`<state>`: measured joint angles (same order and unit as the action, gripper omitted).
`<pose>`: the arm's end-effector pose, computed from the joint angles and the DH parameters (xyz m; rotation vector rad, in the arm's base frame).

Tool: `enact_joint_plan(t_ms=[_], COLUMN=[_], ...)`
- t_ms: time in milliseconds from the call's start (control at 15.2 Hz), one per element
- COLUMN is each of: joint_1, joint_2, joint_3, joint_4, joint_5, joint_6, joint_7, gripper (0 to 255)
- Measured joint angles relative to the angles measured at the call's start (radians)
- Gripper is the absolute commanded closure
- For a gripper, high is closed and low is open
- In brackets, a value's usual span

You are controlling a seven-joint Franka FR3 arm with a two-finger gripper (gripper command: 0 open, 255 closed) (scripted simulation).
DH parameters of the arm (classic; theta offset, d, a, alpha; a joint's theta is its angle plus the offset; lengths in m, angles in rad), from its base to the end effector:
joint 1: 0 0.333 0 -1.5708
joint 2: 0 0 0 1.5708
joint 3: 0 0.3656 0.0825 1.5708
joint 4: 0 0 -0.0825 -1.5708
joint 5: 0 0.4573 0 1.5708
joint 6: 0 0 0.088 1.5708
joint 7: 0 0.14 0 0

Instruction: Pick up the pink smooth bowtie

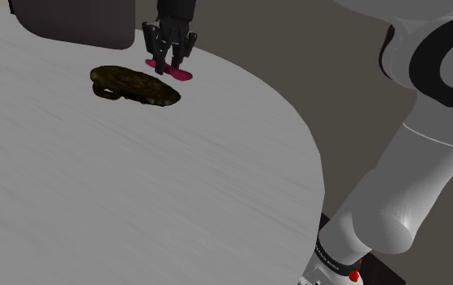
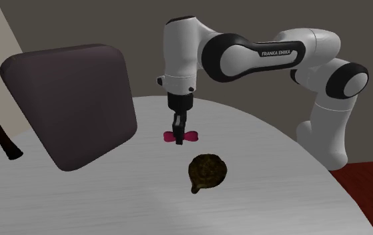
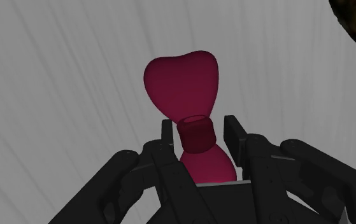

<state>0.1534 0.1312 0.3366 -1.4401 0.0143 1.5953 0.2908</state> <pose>0.6026 0.3068 0.6338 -3.0618 -0.3006 -0.0110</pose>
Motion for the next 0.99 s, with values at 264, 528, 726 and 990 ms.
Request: enact_joint_plan(t_ms=[264,528,726,990], joint_1=[0.005,0.013,0.019,0.034], joint_2=[0.021,0.05,0.071,0.114], joint_3=[0.002,0.005,0.006,0.011], joint_4=[0.077,0.167,0.237,0.352], joint_5=[-0.007,-0.017,-0.024,-0.041], joint_6=[-0.059,-0.121,-0.172,-0.245], joint_7=[0.007,0.015,0.019,0.031], gripper=[255,255,255,255])
